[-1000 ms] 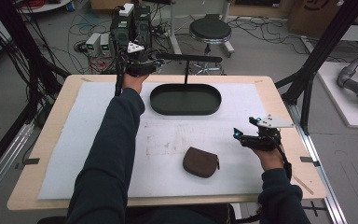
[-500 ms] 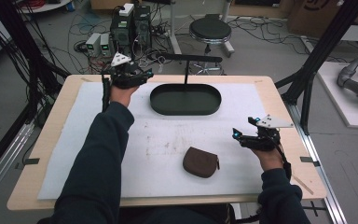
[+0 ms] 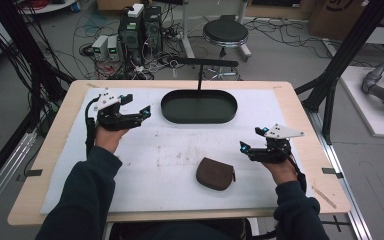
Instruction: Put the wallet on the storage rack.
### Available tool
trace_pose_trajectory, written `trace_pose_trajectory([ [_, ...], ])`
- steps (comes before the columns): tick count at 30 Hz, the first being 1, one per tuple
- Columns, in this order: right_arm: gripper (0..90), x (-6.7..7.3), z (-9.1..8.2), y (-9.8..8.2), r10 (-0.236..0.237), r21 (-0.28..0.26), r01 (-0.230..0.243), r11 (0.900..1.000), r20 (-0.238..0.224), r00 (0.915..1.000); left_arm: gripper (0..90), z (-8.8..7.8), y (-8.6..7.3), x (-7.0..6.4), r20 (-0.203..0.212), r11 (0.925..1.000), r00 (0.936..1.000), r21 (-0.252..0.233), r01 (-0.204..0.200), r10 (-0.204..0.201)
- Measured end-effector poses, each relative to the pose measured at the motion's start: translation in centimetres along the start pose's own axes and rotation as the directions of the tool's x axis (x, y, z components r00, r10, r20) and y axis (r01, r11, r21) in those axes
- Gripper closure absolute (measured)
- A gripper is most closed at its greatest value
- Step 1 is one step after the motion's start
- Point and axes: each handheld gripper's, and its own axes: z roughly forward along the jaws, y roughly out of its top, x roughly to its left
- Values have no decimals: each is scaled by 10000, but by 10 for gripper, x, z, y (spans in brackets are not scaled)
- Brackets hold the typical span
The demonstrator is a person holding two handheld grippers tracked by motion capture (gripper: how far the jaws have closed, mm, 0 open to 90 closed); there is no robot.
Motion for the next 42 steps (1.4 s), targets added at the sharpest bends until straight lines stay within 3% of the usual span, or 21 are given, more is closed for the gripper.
trace_pose_trajectory([
  [6, 215, 7, 4, 1, -144, 130, 148, 9998, -318, 9994, 190, -16, -20, 0, -83, 9996, 9996, 36, 271, -270],
  [12, 208, 17, 7, 1, -366, 295, 398, 9988, -1020, 9941, 191, -30, -39, -2, -194, 9997, 9997, 198, 136, -132],
  [16, 208, 28, 11, 0, -464, 348, 539, 9979, -1872, 9812, 192, -39, -47, -5, -238, 9996, 9997, 263, 100, -93],
  [22, 208, 49, 33, -6, -619, 1059, 962, 9897, -2892, 9553, 199, -45, -61, -8, -354, 9987, 9993, 500, 117, -100],
  [26, 208, 55, 39, -7, -571, 1256, 999, 9870, -3067, 9501, 206, -45, -65, -10, -387, 9981, 9992, 611, 84, -60],
  [34, 208, 65, 48, -14, -493, 1695, 1220, 9779, -3800, 9237, 215, -45, -70, -8, -413, 9967, 9990, 786, 224, -192],
  [36, 208, 67, 49, -14, -548, 1757, 1318, 9756, -3865, 9207, 216, -46, -71, -7, -436, 9965, 9988, 801, 239, -205],
  [42, 209, 63, 55, -17, 197, 2321, 868, 9688, -4211, 9068, 223, -47, -72, -7, -473, 9958, 9986, 873, 283, -242],
])
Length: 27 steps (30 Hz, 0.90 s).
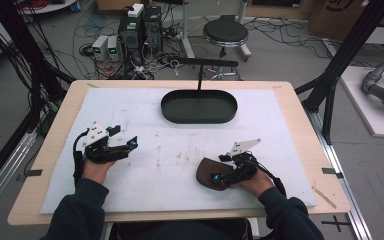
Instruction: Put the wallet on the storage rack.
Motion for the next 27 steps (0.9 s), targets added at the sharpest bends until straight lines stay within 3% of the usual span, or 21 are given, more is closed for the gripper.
trace_pose_trajectory([
  [3, 222, -2, 1, 0, 212, 98, -210, 9997, -208, 9996, 226, 0, -1, 0, -32, 10000, 10000, 52, 13, -13],
  [6, 289, -4, 0, 0, 286, 157, -277, 9995, -576, 9979, 230, 1, -2, 2, -37, 9999, 9999, 121, 110, -109],
  [12, 415, -4, -3, 3, 495, 313, -476, 9984, -641, 9967, 239, 1, -3, 3, -97, 9996, 9997, 178, 208, -207],
  [14, 529, -6, -9, 4, 188, 141, -181, 9997, -479, 9987, 240, 1, -3, 3, -94, 9996, 9998, 203, 173, -171],
  [15, 566, -4, -14, 6, -258, 165, 262, 9995, -216, 9994, 242, 1, -3, 4, -89, 9996, 9998, 235, 171, -169],
  [19, 644, -1, -18, 10, -737, 126, 737, 9972, 0, 9973, 245, 1, -3, 4, -94, 9995, 9998, 258, 172, -169],
  [21, 703, -2, -26, 11, -834, -223, 845, 9962, 456, 9955, 247, 1, -3, 5, -111, 9996, 9998, 230, 191, -188],
  [24, 756, -7, -40, 13, -864, -564, 952, 9939, 1422, 9861, 248, 0, -4, 6, -131, 9995, 9996, 192, 236, -234],
  [26, 769, -10, -47, 13, -832, -675, 1009, 9926, 2260, 9706, 249, 0, -3, 7, -140, 9995, 9995, 155, 269, -267],
  [27, 782, -10, -51, 13, -783, -734, 1025, 9920, 2781, 9574, 249, -1, -3, 8, -144, 9996, 9996, 151, 258, -256],
])
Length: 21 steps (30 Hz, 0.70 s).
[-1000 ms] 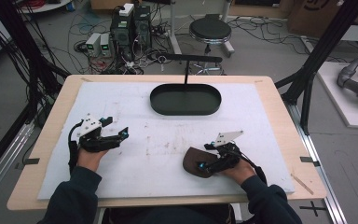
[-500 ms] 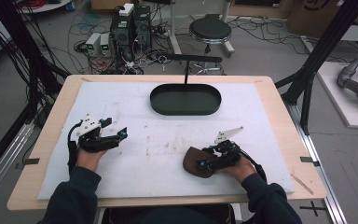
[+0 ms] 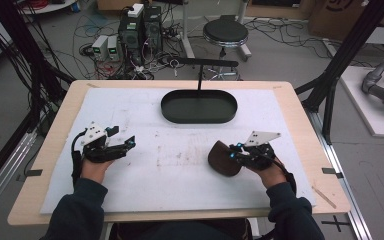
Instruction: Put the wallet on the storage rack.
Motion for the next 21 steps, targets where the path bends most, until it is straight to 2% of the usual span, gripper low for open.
trace_pose_trajectory([
  [1, 788, 0, -4, 1, -85, -89, 90, 9999, 581, 9983, 250, 0, 0, 0, -16, 10000, 10000, -25, 41, -41],
  [2, 791, 0, -9, 4, -486, -180, 527, 9985, 1794, 9826, 250, 0, 0, 1, -3, 10000, 10000, -29, 44, -44],
  [3, 791, 0, -9, 4, -486, -180, 527, 9985, 1794, 9826, 250, 0, 0, 1, -16, 10000, 10000, -31, 39, -39],
  [4, 791, 2, -11, 5, -763, -90, 806, 9967, 2346, 9691, 250, 0, 0, 1, -45, 9999, 10000, -55, 84, -84],
  [5, 791, 4, -12, 7, -988, -31, 1035, 9946, 2706, 9576, 250, 0, 0, 1, -40, 9999, 9999, -63, 95, -95],
  [6, 790, 5, -11, 7, -1085, 62, 1111, 9938, 2754, 9552, 250, 0, 0, 1, -29, 10000, 10000, -47, 71, -72],
  [8, 785, 8, -4, 6, -1172, 380, 1112, 9931, 2539, 9601, 251, 0, 0, 1, -35, 10000, 10000, -41, 49, -49],
  [9, 783, 10, -3, 5, -1372, 270, 1348, 9905, 2590, 9561, 251, -1, 0, 1, -48, 10000, 10000, -60, 60, -60],
  [11, 776, 12, -5, 7, -1382, -119, 1436, 9896, 2039, 9692, 251, -1, 0, 1, -65, 9999, 9999, -76, 81, -81],
  [13, 764, 15, -5, 6, -1483, -338, 1558, 9872, 1635, 9753, 251, -1, 0, 1, -61, 9999, 9999, -66, 109, -109],
  [15, 750, 17, -5, 6, -1399, -573, 1470, 9875, 1121, 9838, 251, -2, 0, 1, -60, 10000, 9999, -48, 80, -81],
  [18, 719, 20, -6, 6, -1434, -657, 1502, 9865, 977, 9848, 251, -2, 1, 1, -69, 9999, 9999, -92, 89, -90],
  [21, 627, 18, -7, 4, -1166, -749, 1225, 9896, 786, 9901, 251, -2, 0, 2, -57, 9999, 9999, -83, 91, -91],
])
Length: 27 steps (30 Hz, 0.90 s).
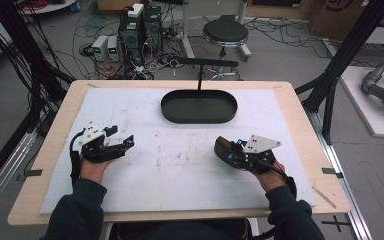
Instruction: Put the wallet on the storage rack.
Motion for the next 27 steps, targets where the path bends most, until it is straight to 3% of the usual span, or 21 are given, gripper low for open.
trace_pose_trajectory([
  [16, 513, -5, -3, -4, 303, -195, -297, 9994, 295, 9991, 251, 0, 0, 0, -3, 10000, 10000, 6, 26, -26],
  [22, 391, -8, 8, -10, 709, 441, -705, 9965, -67, 9975, 251, 1, 0, 0, 56, 10000, 10000, 12, 4, -4],
  [25, 395, -8, 18, -14, 911, 1023, -868, 9910, -377, 9951, 251, 1, 0, -1, 109, 10000, 9999, -6, -30, 30],
  [27, 479, -8, 22, -15, 962, 1272, -861, 9881, -749, 9925, 251, 1, 0, -2, 196, 10000, 9998, -65, -61, 62],
])
